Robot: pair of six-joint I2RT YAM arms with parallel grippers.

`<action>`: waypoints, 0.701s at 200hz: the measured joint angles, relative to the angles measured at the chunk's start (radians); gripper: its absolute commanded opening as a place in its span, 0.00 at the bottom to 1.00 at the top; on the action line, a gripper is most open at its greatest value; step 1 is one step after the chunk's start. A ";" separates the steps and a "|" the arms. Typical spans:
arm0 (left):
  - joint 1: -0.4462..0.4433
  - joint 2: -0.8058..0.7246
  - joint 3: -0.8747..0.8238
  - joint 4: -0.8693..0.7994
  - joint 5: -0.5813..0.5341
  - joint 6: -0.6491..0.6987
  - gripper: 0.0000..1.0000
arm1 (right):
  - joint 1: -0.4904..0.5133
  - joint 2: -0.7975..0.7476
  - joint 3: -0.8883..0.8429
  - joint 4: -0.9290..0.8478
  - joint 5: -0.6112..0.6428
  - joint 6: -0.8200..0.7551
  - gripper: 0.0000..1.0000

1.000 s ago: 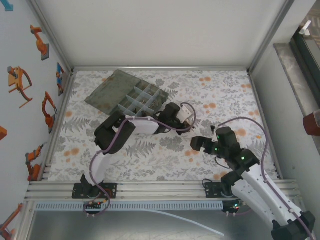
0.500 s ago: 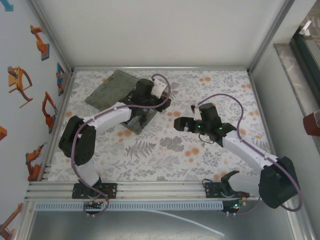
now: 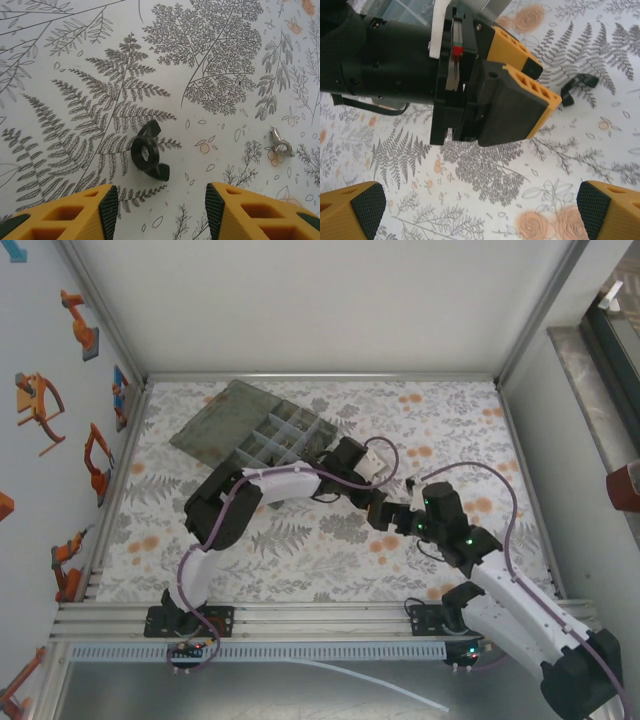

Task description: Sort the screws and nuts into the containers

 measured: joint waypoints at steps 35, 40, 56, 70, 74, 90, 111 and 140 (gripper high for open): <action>-0.011 0.019 0.051 -0.023 -0.022 0.015 0.52 | 0.000 -0.087 -0.004 -0.050 0.016 0.002 1.00; -0.013 0.024 0.062 -0.027 -0.032 0.019 0.52 | 0.000 -0.090 -0.004 -0.055 0.017 0.002 1.00; -0.022 0.044 0.101 -0.040 -0.065 0.029 0.52 | -0.001 -0.094 -0.004 -0.063 0.018 0.002 1.00; -0.031 0.065 0.125 -0.042 -0.093 0.037 0.51 | -0.001 -0.094 -0.004 -0.074 0.023 -0.001 1.00; -0.034 0.072 0.130 -0.043 -0.103 0.037 0.50 | -0.001 -0.094 -0.004 -0.078 0.025 -0.002 1.00; -0.039 0.099 0.149 -0.061 -0.127 0.044 0.48 | -0.001 -0.099 -0.003 -0.091 0.032 -0.005 1.00; -0.041 0.128 0.166 -0.087 -0.146 0.048 0.46 | -0.002 -0.101 0.003 -0.107 0.036 -0.009 1.00; -0.041 0.138 0.183 -0.103 -0.166 0.056 0.41 | -0.002 -0.102 0.005 -0.113 0.046 -0.010 1.00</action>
